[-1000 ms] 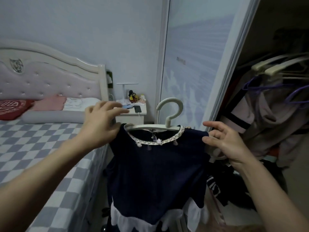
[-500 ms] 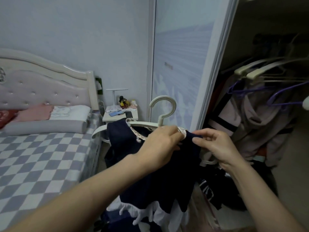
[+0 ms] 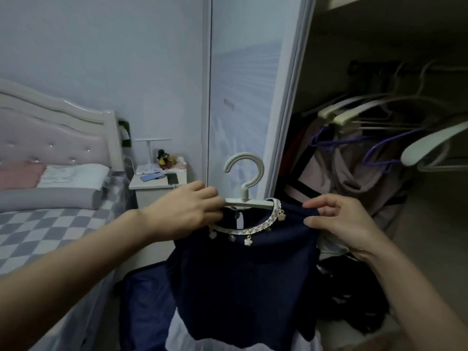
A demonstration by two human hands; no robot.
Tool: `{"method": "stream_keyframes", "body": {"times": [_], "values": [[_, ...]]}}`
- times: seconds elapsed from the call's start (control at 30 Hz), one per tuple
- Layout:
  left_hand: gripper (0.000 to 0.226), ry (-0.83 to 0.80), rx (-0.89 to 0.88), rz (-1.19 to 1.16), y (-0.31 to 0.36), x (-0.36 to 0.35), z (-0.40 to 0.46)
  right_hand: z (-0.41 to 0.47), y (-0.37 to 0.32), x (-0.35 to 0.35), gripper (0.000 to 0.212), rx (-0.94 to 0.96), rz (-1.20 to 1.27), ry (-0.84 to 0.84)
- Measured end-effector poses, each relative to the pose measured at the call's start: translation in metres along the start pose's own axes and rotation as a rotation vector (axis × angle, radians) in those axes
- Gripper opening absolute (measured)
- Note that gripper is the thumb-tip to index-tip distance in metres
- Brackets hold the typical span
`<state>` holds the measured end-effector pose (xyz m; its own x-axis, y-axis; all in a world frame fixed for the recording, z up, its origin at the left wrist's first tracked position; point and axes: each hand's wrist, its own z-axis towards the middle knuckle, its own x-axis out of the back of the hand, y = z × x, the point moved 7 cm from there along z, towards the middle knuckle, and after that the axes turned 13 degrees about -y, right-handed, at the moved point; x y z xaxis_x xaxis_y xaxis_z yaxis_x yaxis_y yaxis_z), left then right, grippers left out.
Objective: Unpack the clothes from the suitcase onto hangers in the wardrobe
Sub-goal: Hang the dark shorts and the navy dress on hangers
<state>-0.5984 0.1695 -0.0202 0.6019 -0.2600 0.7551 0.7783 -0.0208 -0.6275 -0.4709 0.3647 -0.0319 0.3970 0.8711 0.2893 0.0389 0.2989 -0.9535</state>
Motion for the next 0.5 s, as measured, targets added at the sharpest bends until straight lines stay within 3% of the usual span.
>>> {"method": "stream_keyframes", "body": {"times": [0.13,0.2,0.4,0.5], "values": [[0.011,-0.203,-0.122,0.165,0.017,-0.024,0.013,-0.011,-0.006,0.008,0.027,-0.039,-0.058,0.048],[0.014,-0.237,-0.162,0.125,0.013,-0.027,0.019,-0.018,-0.01,0.013,0.027,-0.06,-0.062,0.091],[0.026,-0.088,-0.315,-0.068,0.005,0.0,0.043,-0.045,-0.017,0.022,0.029,-0.121,-0.119,0.207],[0.006,-0.019,-0.375,-0.051,-0.002,0.018,0.048,-0.06,-0.018,0.026,0.027,-0.143,-0.078,0.275]]}}
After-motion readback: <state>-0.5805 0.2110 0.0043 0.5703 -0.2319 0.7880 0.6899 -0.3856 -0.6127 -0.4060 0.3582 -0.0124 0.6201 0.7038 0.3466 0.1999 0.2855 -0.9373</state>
